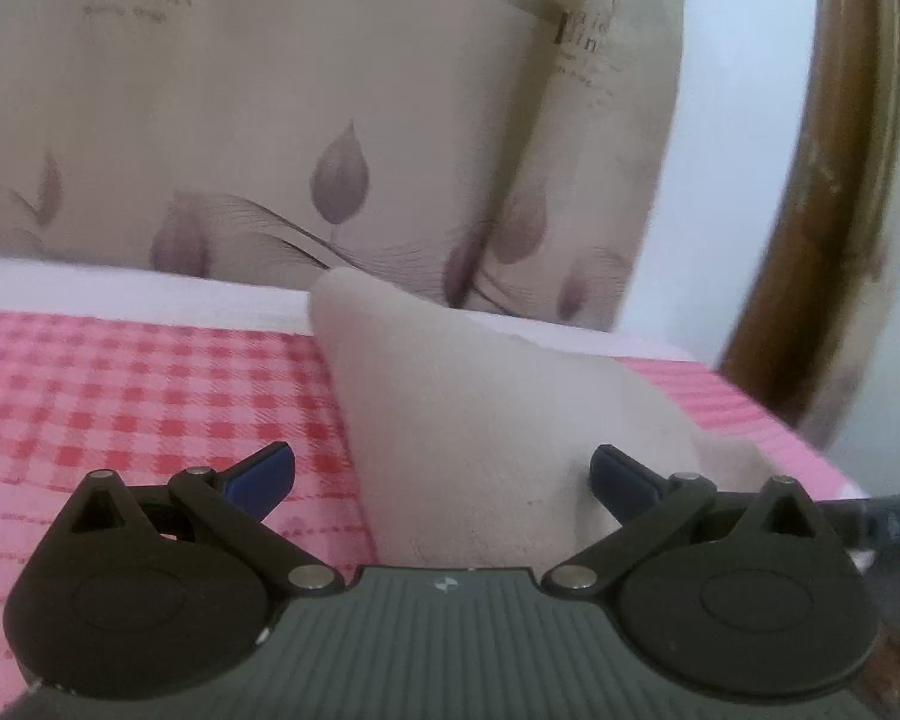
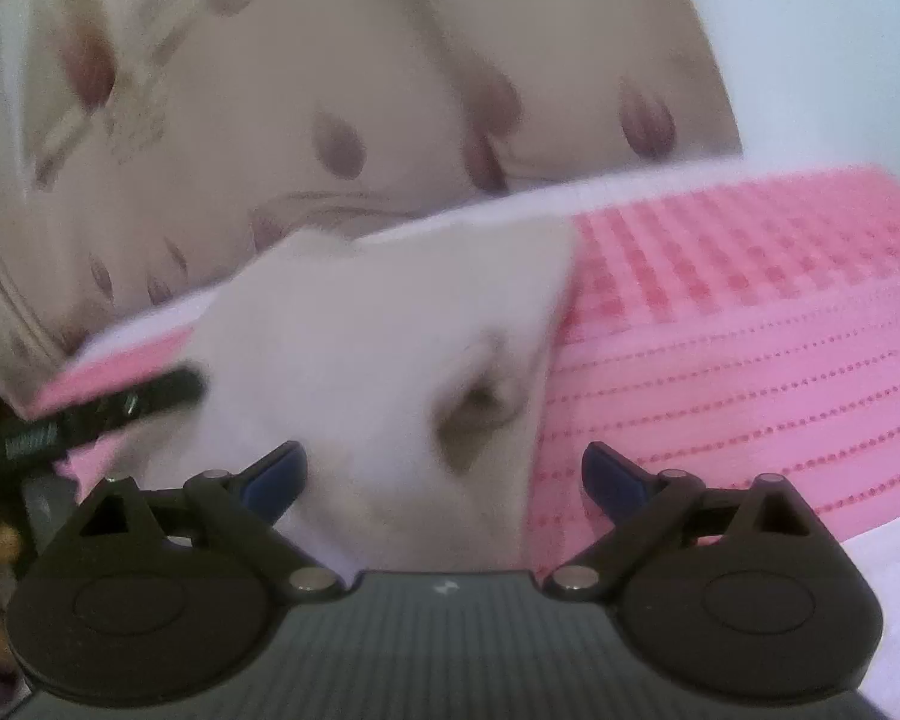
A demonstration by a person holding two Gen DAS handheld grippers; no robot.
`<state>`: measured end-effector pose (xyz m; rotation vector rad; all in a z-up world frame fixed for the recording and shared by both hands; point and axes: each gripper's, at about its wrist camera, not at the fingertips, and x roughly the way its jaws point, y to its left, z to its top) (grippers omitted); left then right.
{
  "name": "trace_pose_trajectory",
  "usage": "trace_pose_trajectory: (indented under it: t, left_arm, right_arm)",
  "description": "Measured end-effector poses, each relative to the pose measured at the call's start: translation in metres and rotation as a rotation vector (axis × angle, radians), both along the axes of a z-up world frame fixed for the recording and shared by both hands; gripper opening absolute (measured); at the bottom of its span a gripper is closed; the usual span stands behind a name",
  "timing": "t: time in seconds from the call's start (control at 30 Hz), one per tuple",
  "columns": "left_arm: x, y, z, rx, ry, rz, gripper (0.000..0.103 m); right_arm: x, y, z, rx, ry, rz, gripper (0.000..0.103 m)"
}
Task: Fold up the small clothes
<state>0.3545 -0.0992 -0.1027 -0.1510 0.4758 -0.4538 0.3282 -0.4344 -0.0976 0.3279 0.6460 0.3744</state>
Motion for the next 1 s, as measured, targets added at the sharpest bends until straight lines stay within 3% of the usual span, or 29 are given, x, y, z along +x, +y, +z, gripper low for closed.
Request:
trace_pose_trajectory:
  t: [0.1,0.23,0.3,0.4,0.5,0.6,0.7,0.73,0.77,1.0]
  left_arm:
    - [0.019,0.01,0.001,-0.035,0.064,-0.053,0.103]
    - [0.049,0.021,-0.002,-0.177,0.183,-0.17,0.099]
    - [0.065,0.021,-0.007,-0.235,0.26,-0.246,0.094]
    - [0.085,0.021,-0.021,-0.278,0.351,-0.286,0.086]
    - [0.094,0.028,-0.03,-0.342,0.374,-0.303,0.077]
    - [0.097,0.028,-0.032,-0.354,0.389,-0.306,0.067]
    - [0.098,0.024,-0.033,-0.372,0.397,-0.282,0.06]
    - [0.097,0.023,-0.032,-0.375,0.389,-0.272,0.059]
    - [0.097,0.021,-0.032,-0.375,0.386,-0.264,0.057]
    - [0.071,0.013,-0.016,-0.304,0.291,-0.18,0.051]
  right_arm:
    - [0.023,-0.023,-0.004,0.095,0.07,0.02,0.099]
    - [0.055,-0.033,-0.007,0.181,0.129,0.12,0.1]
    - [0.071,-0.03,-0.01,0.229,0.161,0.197,0.101]
    - [0.09,-0.025,-0.011,0.255,0.174,0.248,0.101]
    - [0.106,-0.019,-0.011,0.266,0.168,0.287,0.101]
    - [0.117,-0.012,-0.012,0.286,0.149,0.313,0.1]
    - [0.12,0.007,-0.01,0.222,0.103,0.296,0.086]
    - [0.118,0.014,-0.009,0.192,0.095,0.294,0.07]
    - [0.118,0.014,-0.01,0.185,0.097,0.29,0.062]
    - [0.098,0.012,-0.004,0.204,0.066,0.209,0.05]
